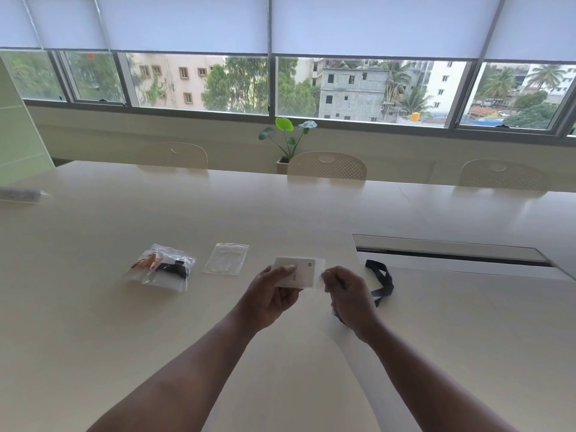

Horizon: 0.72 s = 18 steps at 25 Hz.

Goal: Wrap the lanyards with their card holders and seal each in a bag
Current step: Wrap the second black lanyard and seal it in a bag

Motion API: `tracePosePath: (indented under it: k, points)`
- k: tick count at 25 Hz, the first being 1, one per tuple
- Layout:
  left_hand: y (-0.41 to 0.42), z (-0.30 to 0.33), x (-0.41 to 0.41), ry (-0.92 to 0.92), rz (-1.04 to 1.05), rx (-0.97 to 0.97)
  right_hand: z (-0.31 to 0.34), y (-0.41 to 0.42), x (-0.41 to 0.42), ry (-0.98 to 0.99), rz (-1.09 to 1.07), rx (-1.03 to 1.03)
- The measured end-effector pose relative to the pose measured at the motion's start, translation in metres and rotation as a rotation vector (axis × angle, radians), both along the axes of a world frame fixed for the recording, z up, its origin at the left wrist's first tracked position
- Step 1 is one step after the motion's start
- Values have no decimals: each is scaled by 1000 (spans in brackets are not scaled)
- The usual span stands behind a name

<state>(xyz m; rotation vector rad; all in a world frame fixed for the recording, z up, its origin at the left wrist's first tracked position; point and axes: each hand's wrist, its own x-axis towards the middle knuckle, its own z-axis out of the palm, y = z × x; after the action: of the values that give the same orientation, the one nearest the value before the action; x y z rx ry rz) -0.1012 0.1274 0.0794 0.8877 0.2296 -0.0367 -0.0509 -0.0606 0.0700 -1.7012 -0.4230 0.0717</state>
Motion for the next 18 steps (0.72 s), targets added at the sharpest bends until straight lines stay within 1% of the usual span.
tracePosePath:
  k: [4,5,7,9,12,13,18]
  points:
    - [7,11,-8,-25,-258,90,19,-14,2,422,224,363]
    - [5,13,-9,-43,-307,96,22,-16,2,485,274,410]
    - [-2,15,-10,-96,-366,86,25,-19,1,538,331,463]
    - [-10,16,-9,-140,-380,73,23,-19,-3,549,333,527]
    - [-15,19,-5,-179,-349,85,19,-14,-7,507,266,581]
    - [-15,19,-3,-187,-323,88,16,-11,-8,474,232,559]
    - [-16,21,4,-177,-157,53,5,5,-16,237,48,299]
